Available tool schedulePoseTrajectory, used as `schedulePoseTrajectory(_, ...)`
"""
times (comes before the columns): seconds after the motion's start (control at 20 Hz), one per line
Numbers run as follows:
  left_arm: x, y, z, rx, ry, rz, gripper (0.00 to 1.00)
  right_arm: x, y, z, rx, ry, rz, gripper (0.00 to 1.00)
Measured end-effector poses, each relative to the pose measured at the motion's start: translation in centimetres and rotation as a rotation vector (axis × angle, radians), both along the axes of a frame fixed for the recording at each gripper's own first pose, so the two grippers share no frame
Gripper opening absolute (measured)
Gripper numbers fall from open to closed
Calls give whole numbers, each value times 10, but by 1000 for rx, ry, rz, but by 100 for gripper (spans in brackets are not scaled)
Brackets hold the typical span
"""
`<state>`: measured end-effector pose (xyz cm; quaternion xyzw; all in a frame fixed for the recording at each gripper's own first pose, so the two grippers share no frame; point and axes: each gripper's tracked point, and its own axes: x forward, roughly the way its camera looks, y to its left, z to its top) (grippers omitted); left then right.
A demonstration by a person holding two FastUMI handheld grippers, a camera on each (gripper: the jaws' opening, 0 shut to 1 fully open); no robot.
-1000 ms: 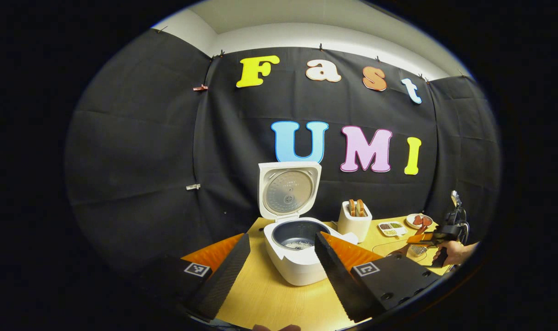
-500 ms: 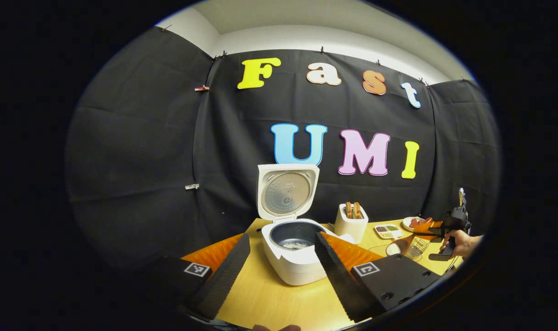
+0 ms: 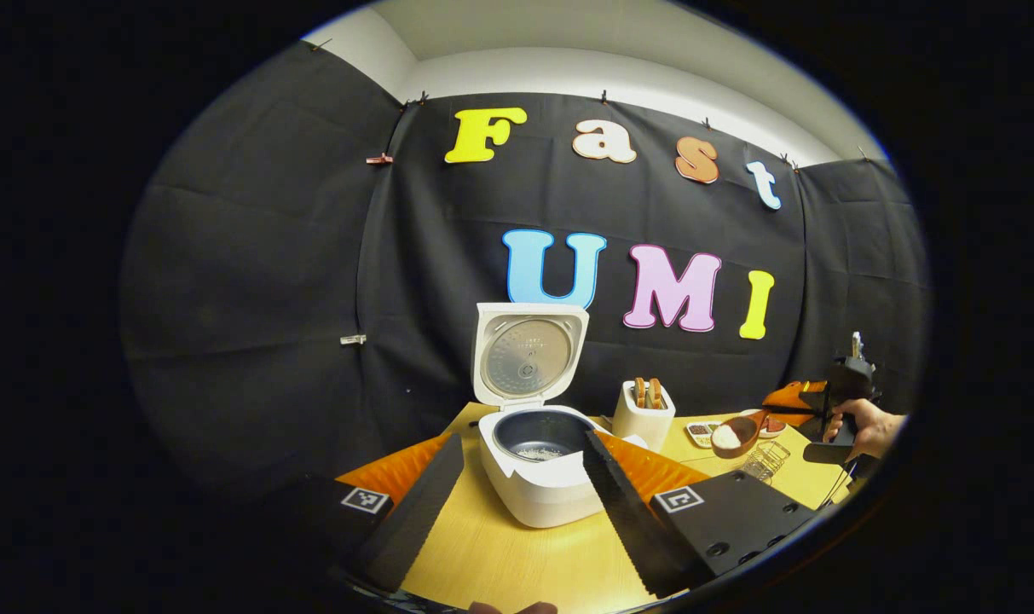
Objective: Close the left gripper, press the button to open the rice cooker; take a wooden spoon from the chopstick holder with the right hand, scoop a spoonful of rice and pour it into the rice cooker, then put the wooden spoon back into the chopstick holder.
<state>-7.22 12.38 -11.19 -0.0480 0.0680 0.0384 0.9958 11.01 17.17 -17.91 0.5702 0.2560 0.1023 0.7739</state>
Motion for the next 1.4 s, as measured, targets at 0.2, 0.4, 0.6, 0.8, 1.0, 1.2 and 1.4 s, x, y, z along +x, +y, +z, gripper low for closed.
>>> schedulePoseTrajectory(0.2,-3,11,-7,-5,-2,20,97,16,42,43,23,-34,43,12)
schedulePoseTrajectory(0.4,-2,25,-16,1,16,46,96,34,97,66,48,-40,86,11)
schedulePoseTrajectory(0.6,-6,39,-23,6,24,75,95,51,161,76,52,-51,136,12)
schedulePoseTrajectory(0.8,-10,49,-21,6,10,93,95,70,209,71,-9,-75,157,11)
schedulePoseTrajectory(1.0,-14,58,-28,2,30,115,95,85,247,64,-123,-134,186,11)
schedulePoseTrajectory(1.2,-18,68,-27,3,20,123,95,100,276,61,-269,-213,223,11)
schedulePoseTrajectory(1.4,-20,76,-33,2,44,127,95,104,304,59,-408,-294,278,11)
